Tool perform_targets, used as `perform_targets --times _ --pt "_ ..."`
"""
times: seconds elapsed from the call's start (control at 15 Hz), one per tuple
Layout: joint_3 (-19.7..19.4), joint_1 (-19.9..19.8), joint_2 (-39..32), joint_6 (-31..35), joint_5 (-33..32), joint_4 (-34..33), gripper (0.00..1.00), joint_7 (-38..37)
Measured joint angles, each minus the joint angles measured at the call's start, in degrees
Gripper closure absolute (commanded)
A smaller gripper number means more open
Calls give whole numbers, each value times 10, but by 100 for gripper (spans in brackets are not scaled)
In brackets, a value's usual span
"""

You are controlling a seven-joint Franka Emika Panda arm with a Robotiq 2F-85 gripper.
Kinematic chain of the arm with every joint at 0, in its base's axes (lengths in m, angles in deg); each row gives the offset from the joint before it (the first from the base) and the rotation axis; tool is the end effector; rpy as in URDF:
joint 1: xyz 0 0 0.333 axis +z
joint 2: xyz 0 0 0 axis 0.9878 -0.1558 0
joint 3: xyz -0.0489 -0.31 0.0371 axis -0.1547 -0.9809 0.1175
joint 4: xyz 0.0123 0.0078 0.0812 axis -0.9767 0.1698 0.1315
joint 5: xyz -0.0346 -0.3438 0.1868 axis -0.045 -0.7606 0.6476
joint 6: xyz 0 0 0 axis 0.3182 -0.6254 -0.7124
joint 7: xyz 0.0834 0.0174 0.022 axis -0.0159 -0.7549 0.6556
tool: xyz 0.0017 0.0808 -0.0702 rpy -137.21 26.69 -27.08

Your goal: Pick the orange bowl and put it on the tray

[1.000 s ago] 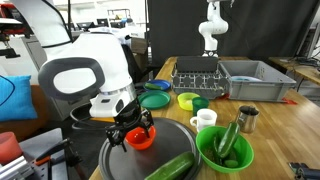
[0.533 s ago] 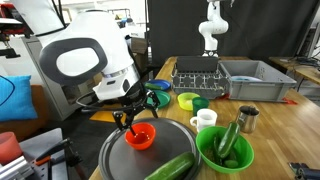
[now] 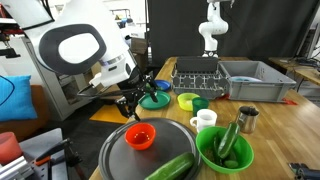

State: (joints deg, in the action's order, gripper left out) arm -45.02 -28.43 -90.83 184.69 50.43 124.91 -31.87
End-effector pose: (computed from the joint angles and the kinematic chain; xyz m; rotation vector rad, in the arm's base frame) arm 0.4132 0.0045 0.2235 -2.3097 1.8551 -0.4815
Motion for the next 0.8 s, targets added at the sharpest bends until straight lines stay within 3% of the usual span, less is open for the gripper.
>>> perform_targets --times 0.33,0.8 --pt "-62 85 4 12 -40 4 0 2" --pt "-68 87 4 13 -41 4 0 9"
